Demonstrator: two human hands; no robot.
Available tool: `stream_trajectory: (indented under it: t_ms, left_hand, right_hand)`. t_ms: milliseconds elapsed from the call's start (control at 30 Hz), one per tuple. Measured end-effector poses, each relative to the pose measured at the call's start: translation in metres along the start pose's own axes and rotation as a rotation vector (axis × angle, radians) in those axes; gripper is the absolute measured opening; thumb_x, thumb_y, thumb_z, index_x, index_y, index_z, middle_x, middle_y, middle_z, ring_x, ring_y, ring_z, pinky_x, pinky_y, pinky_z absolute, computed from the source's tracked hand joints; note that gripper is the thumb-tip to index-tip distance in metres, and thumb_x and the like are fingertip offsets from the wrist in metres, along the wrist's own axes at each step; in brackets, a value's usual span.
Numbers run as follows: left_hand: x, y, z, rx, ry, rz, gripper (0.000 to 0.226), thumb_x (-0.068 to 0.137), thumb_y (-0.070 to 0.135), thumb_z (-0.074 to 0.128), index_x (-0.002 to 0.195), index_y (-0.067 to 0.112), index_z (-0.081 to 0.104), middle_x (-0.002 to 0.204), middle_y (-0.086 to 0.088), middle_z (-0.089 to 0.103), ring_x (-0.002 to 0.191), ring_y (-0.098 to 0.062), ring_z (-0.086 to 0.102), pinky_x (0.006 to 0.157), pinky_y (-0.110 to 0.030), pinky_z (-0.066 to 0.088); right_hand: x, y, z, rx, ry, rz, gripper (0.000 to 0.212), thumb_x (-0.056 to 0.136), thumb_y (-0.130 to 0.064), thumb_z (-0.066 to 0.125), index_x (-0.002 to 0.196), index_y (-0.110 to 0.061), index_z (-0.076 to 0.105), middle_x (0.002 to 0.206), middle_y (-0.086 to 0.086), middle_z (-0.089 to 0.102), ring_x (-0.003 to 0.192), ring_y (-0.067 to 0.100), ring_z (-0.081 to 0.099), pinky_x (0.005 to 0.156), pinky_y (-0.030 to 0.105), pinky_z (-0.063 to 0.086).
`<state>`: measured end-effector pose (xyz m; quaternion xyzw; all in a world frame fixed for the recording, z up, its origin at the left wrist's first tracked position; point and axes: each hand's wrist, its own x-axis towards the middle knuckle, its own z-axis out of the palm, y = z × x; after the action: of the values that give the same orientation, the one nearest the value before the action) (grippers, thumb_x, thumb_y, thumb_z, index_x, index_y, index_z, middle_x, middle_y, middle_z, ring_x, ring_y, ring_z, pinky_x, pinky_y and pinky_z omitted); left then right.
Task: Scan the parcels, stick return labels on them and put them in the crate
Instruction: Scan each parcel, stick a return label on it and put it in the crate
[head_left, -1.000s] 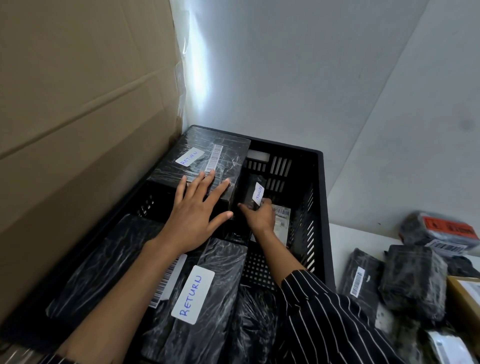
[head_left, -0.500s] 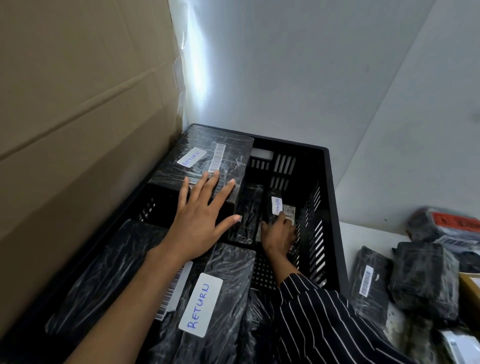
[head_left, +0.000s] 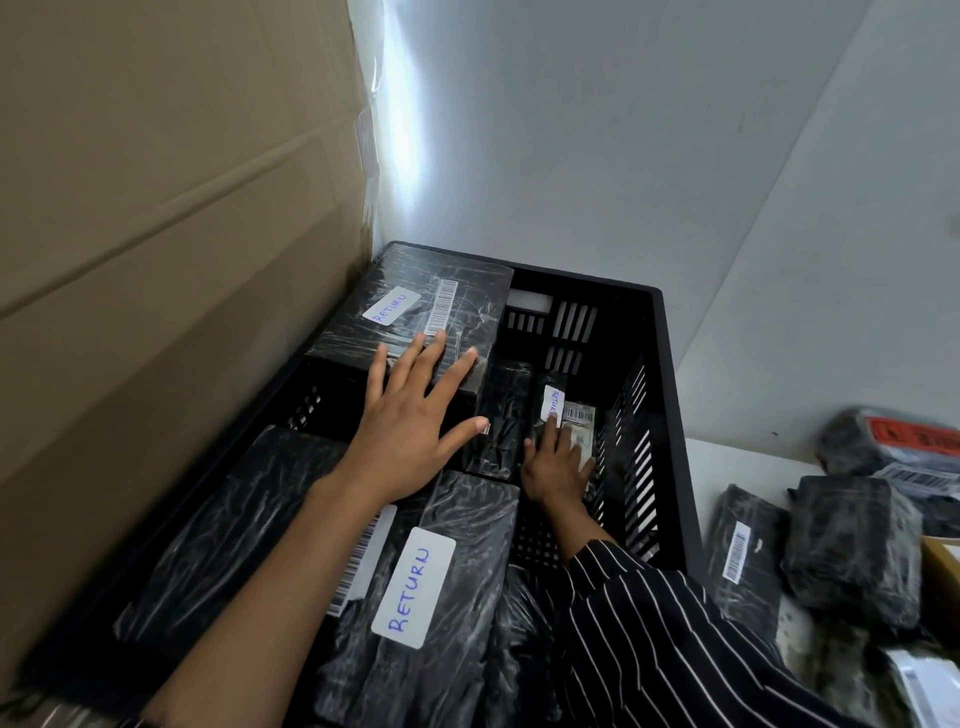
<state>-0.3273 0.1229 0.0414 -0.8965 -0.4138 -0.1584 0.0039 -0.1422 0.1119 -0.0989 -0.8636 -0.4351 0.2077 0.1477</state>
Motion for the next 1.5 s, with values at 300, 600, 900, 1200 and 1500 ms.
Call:
stream_trajectory:
  t_ms: [300,600,900,1200,1500]
  left_hand:
    - [-0.004,0.005,-0.014,-0.111,0.024,0.017,0.064,0.090,0.059,0.028,0.145,0.027,0.033,0.154,0.000,0.025,0.146,-0.020,0.009,0.115,-0.043,-0.008]
    - [-0.017,0.060,-0.049,-0.345,0.126,-0.040,0.030,0.090,0.032,0.059,0.118,0.019,0.061,0.118,0.002,0.056,0.115,-0.019,0.050,0.109,-0.038,0.030]
    - [-0.067,0.230,-0.067,-0.755,0.027,0.093,0.022,0.086,0.035,0.062,0.103,0.022,0.067,0.099,0.007,0.062,0.094,-0.003,0.060,0.084,-0.021,0.048]
    - [-0.099,0.404,0.066,-0.720,-0.485,-0.006,0.032,0.092,0.038,0.054,0.119,0.021,0.057,0.117,0.000,0.056,0.107,-0.013,0.054,0.090,-0.029,0.046]
    - [-0.096,0.477,0.184,-0.946,-0.678,-0.611,0.068,0.100,0.029,0.043,0.151,0.013,0.001,0.158,-0.006,0.013,0.141,-0.026,0.024,0.109,-0.037,0.031]
  right_hand:
    - [-0.020,-0.036,-0.055,0.021,0.084,-0.027,0.044,0.099,-0.034,0.038,0.133,-0.006,0.043,0.145,0.015,0.036,0.133,0.034,0.032,0.110,0.048,0.020]
    - [-0.081,-0.029,-0.160,0.126,-0.029,-0.325,0.023,0.088,-0.025,0.059,0.101,-0.007,0.064,0.105,0.013,0.066,0.101,0.029,0.061,0.081,0.032,0.046]
    - [-0.185,0.136,-0.226,0.409,0.227,-0.534,0.010,0.089,-0.021,0.062,0.088,-0.012,0.064,0.083,-0.005,0.064,0.074,0.008,0.058,0.066,0.018,0.043]
    - [-0.227,0.381,-0.196,0.254,0.151,-0.140,0.003,0.092,-0.022,0.058,0.093,-0.019,0.057,0.094,0.000,0.056,0.082,0.013,0.054,0.061,0.008,0.035]
    - [-0.181,0.440,-0.156,-0.038,0.028,0.018,0.044,0.094,-0.033,0.049,0.128,-0.005,0.043,0.127,0.018,0.045,0.119,0.033,0.040,0.094,0.036,0.036]
